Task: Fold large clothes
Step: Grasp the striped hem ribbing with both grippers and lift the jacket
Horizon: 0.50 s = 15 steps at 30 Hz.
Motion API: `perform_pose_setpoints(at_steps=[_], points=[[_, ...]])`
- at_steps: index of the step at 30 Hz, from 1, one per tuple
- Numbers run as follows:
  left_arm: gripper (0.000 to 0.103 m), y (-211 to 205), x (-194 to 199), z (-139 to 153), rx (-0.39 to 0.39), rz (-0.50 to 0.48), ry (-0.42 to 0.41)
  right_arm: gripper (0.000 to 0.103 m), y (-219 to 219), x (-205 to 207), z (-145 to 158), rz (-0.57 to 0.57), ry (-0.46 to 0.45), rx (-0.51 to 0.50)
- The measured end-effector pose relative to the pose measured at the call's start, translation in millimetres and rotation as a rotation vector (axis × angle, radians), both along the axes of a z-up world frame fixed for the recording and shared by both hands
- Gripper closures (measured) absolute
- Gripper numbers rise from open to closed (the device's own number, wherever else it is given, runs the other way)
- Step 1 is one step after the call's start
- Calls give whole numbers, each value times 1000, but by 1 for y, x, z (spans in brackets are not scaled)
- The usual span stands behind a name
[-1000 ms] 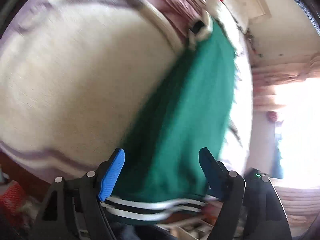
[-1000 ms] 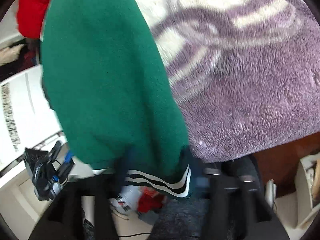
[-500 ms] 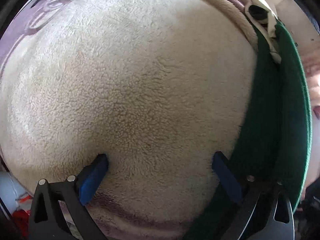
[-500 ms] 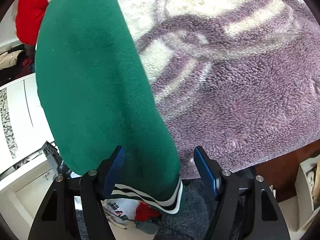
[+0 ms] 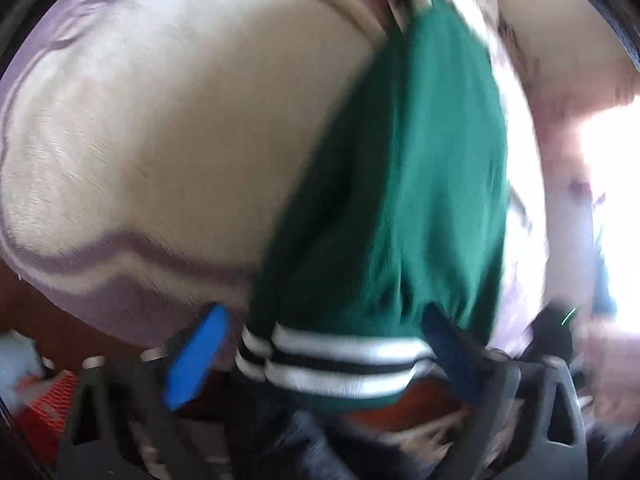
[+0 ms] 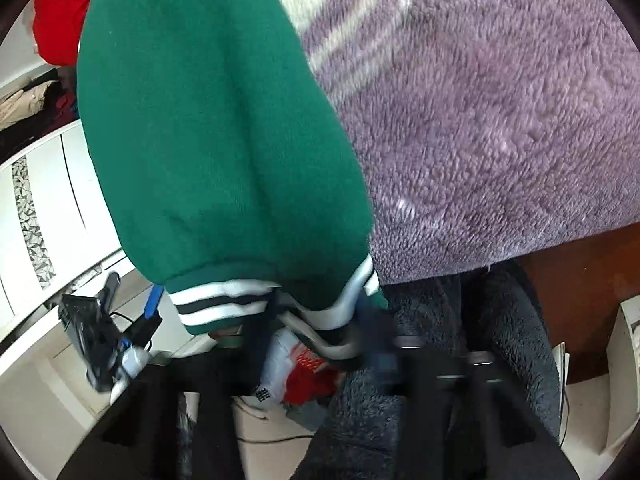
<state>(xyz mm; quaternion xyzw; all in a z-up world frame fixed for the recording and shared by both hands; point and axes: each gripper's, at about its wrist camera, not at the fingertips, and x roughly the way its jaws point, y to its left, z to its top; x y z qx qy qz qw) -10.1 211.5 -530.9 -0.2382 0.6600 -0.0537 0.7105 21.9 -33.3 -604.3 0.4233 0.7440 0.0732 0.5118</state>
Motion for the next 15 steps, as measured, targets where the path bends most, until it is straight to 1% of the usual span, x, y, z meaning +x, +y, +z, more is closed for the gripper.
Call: perform_pose_setpoints(at_steps=[1, 2, 3, 5, 6, 8, 9, 10, 11, 12, 13, 14, 15], points=[[75, -9, -1, -6, 25, -37, 29, 88, 2, -1, 2, -6, -6, 7], [79, -11, -7, -4, 53, -40, 24, 89, 2, -1, 5, 0, -13, 2], [93, -13, -6, 2, 62, -45, 9, 93, 2, -2, 12, 5, -21, -14], [95, 1, -4, 10, 20, -3, -6, 96, 8, -7, 22, 0, -27, -8], [95, 9, -6, 9, 7, 11, -6, 97, 4, -9, 26, -6, -25, -4], [95, 20, -8, -3, -9, 16, 18, 97, 0, -13, 29, -5, -34, 3], [95, 23, -7, -14, -22, 27, 42, 97, 0, -15, 25, 10, -29, -17], [95, 26, -9, -19, -40, 33, 53, 97, 2, -16, 16, 15, -13, -33], [94, 27, -7, -21, -55, 36, 64, 97, 5, -17, 6, 28, 0, -29], [91, 31, -3, -18, -82, 49, 77, 96, 9, -15, -5, 59, 14, -13], [91, 35, -10, -11, -125, 63, 80, 87, 10, -12, -12, 80, 24, -7], [91, 33, -9, 1, -147, 67, 74, 83, 9, -12, -14, 73, 27, 11], [83, 36, -7, 7, -163, 67, 52, 71, 6, -11, -14, 62, 24, 39]])
